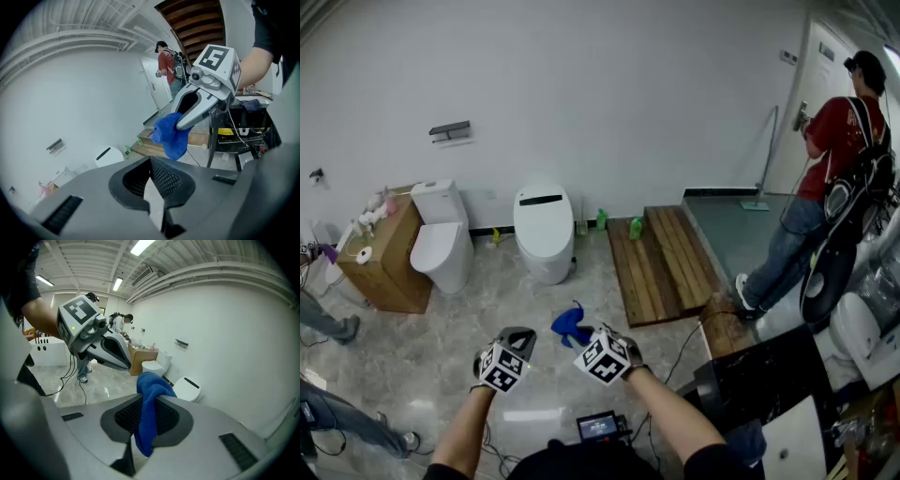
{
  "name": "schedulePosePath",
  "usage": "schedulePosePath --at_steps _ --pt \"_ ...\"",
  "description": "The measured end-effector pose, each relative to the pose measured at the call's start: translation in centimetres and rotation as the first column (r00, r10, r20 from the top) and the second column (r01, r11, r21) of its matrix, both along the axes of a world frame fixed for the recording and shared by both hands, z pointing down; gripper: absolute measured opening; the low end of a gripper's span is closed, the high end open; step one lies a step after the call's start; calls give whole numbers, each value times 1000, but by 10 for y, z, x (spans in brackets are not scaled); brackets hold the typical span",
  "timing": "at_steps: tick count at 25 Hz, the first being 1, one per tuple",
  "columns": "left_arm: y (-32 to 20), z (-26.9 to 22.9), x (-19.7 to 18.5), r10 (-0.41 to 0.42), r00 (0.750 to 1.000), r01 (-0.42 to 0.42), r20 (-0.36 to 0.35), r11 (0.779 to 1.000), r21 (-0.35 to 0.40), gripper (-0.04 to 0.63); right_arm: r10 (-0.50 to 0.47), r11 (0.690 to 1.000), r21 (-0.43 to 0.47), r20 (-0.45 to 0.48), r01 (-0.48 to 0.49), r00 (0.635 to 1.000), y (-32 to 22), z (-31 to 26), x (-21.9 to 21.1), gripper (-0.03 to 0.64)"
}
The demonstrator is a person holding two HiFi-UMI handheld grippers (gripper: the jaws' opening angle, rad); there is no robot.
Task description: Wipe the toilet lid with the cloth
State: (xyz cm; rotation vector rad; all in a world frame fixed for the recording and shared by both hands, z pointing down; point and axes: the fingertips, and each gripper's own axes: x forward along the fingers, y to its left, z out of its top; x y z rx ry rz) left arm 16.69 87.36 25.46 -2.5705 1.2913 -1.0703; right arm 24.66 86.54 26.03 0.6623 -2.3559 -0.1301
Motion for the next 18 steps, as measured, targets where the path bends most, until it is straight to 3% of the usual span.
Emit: schedulePosePath --at_steps 18 --pt "2 13 -2 -8 1000 8 5 1000 -30 11 12 999 -35 14 -11 1000 1 7 6 55"
